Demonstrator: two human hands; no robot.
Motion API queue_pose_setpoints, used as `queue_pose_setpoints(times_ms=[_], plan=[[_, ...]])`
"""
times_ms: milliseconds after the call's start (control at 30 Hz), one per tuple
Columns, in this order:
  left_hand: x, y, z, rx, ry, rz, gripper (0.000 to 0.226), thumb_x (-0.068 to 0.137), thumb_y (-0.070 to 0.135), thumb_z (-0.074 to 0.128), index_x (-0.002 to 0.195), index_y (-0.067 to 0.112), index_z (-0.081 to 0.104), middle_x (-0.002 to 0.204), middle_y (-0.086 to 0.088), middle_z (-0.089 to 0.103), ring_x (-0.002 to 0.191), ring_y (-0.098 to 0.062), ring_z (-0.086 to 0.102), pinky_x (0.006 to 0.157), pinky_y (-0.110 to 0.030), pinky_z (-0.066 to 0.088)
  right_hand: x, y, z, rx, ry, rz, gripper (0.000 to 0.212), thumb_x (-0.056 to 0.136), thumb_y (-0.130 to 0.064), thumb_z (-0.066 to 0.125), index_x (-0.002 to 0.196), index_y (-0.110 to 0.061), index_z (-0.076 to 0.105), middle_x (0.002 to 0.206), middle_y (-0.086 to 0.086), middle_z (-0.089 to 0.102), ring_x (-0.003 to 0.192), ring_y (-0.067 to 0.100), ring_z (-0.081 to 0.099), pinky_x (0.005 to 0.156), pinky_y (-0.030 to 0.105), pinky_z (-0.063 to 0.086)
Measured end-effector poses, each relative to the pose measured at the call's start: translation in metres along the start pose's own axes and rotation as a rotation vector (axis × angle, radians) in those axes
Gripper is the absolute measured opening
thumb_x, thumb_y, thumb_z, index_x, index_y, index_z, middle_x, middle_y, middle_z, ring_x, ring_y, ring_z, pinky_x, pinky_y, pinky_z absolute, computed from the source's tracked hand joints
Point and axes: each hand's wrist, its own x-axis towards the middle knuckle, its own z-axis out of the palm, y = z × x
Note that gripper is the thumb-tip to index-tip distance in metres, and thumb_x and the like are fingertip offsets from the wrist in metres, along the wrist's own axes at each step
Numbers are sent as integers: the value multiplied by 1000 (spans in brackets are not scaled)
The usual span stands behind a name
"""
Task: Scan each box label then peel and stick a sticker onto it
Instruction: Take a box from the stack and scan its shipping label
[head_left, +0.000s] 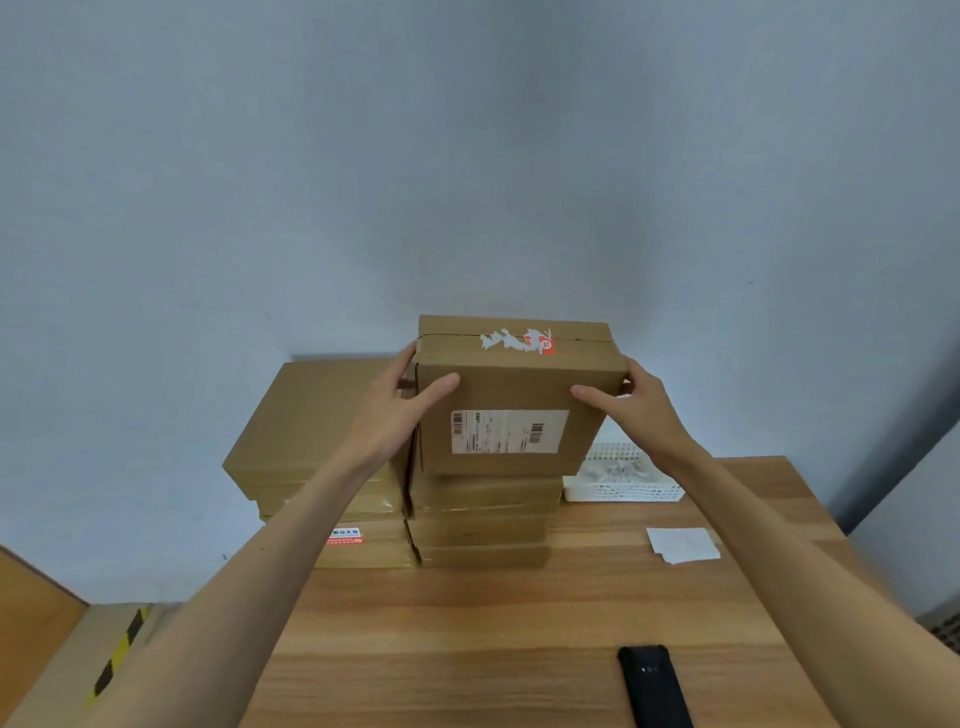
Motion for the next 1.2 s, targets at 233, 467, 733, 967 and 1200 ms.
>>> queue_pose_setpoints(times_ms=[233, 467, 733, 967, 1200], plan=[[-3, 3, -5, -105, -103, 90, 94, 74, 68, 76, 150, 62, 21, 148, 19, 49, 132, -7, 50, 110, -43, 45, 7, -10, 0, 19, 147, -4, 47, 84, -47, 76, 121, -19, 67, 108, -5, 72, 92, 9, 68, 73, 21, 54], [0, 3, -4, -90, -128, 36, 81, 87, 54, 71, 153, 56, 24, 126, 14, 61, 107, -6, 64, 85, -25, 55, 8, -5, -8, -152, 15, 73, 69, 81, -56, 75, 135, -20, 53, 123, -4, 62, 107, 14, 62, 86, 28, 52], [19, 23, -3, 171, -416, 77, 74, 86, 55, 74, 149, 55, 36, 121, 16, 71, 106, -1, 68, 98, -33, 55, -3, 6, -10, -344, -498, 111, 76, 74, -61, 77, 142, -51, 43, 150, -14, 46, 130, 9, 51, 104, 35, 45], [24, 23, 12, 248, -314, 23, 86, 72, 78, 71, 147, 47, 43, 138, 13, 60, 122, -6, 61, 108, -37, 46, -37, 31, -3, -31, -300, 164, 44, 87, -44, 73, 129, -46, 61, 110, -11, 74, 101, 7, 70, 91, 29, 53], [-14, -15, 24, 60, 53, -11, 80, 90, 44, 74, 156, 24, 33, 156, 2, 42, 143, -14, 39, 109, -28, 34, -74, 65, -14, 184, -22, 282, 39, 93, -42, 66, 132, -37, 61, 115, -7, 73, 103, 8, 70, 87, 27, 53]])
